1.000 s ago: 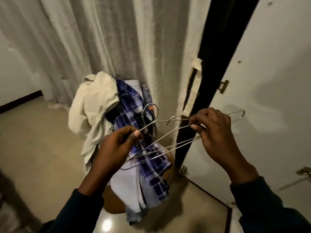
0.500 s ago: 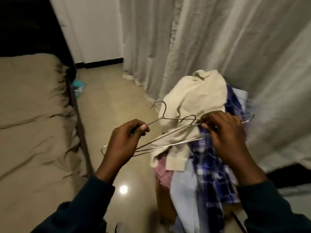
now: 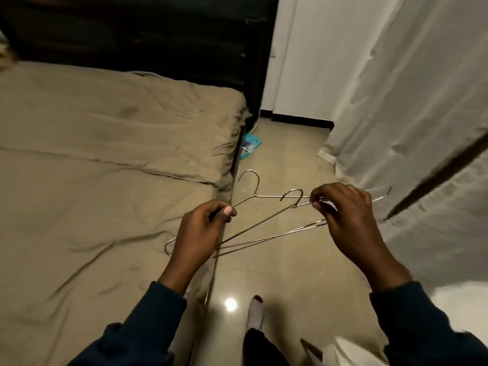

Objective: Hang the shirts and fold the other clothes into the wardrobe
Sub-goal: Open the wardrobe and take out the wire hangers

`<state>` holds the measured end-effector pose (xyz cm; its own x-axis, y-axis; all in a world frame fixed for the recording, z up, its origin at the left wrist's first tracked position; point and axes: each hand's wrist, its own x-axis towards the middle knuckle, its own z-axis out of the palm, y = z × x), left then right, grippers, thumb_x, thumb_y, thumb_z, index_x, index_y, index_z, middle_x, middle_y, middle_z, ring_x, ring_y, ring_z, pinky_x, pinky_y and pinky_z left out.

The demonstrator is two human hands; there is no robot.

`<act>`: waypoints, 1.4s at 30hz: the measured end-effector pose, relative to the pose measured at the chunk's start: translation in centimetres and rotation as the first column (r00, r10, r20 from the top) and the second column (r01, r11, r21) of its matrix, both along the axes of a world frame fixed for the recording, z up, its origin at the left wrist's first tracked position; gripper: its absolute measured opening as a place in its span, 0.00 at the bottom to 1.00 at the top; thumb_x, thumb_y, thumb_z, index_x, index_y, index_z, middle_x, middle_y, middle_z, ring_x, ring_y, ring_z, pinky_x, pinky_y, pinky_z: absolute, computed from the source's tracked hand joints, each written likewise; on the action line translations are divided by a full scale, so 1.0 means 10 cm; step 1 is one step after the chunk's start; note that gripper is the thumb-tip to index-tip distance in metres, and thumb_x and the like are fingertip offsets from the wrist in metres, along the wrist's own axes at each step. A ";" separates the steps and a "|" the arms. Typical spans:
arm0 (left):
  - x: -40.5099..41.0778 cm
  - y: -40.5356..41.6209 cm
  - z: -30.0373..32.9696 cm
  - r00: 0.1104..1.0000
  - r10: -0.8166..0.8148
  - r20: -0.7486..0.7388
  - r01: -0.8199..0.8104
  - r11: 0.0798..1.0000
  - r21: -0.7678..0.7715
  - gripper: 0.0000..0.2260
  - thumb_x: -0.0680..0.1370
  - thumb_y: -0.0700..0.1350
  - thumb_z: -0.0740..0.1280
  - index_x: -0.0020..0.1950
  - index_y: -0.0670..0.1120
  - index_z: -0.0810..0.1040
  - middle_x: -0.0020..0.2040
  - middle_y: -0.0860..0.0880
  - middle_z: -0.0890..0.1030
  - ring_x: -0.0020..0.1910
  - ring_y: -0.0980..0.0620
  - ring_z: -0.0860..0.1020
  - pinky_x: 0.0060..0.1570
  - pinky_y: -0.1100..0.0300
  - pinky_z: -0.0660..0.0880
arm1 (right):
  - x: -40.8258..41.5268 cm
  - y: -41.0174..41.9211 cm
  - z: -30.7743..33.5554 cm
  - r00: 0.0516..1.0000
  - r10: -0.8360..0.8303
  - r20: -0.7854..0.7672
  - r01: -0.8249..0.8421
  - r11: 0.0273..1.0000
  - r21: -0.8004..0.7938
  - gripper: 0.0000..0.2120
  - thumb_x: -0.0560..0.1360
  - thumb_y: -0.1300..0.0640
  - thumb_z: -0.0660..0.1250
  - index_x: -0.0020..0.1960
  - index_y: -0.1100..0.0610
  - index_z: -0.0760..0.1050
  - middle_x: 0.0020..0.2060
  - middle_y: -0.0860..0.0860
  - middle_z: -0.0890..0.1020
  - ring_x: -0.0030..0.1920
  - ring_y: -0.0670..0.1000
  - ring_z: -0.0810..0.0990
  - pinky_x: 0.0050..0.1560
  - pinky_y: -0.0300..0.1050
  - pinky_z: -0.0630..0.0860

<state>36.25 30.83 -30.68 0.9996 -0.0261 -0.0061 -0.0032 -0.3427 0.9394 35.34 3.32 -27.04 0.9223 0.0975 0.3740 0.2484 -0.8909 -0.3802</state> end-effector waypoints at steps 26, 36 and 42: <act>4.59 0.38 -2.95 0.712 0.560 -0.422 -0.661 0.737 -0.137 0.09 0.83 0.43 0.63 0.46 0.48 0.81 0.35 0.49 0.81 0.29 0.59 0.74 0.34 0.62 0.72 | 6.97 1.77 -2.54 0.638 0.597 -0.486 -0.756 0.607 -0.246 0.10 0.76 0.62 0.65 0.42 0.49 0.69 0.34 0.44 0.74 0.44 0.53 0.74 0.51 0.45 0.59; 5.52 0.63 -4.61 0.572 0.688 -0.447 -0.606 0.722 0.335 0.05 0.77 0.41 0.69 0.51 0.42 0.81 0.46 0.41 0.79 0.48 0.41 0.78 0.41 0.56 0.66 | 8.16 2.72 -4.42 0.459 0.593 -0.662 -0.888 0.330 -0.321 0.11 0.73 0.67 0.64 0.46 0.50 0.73 0.42 0.49 0.80 0.49 0.54 0.75 0.51 0.46 0.61; 5.46 0.61 -4.71 0.535 0.800 -0.270 -0.679 0.598 0.427 0.09 0.73 0.38 0.74 0.51 0.44 0.78 0.49 0.48 0.75 0.44 0.47 0.73 0.43 0.55 0.71 | 8.09 2.60 -4.91 0.634 0.665 -0.394 -0.765 0.615 -0.193 0.17 0.69 0.66 0.70 0.57 0.56 0.80 0.54 0.56 0.80 0.54 0.61 0.78 0.52 0.52 0.71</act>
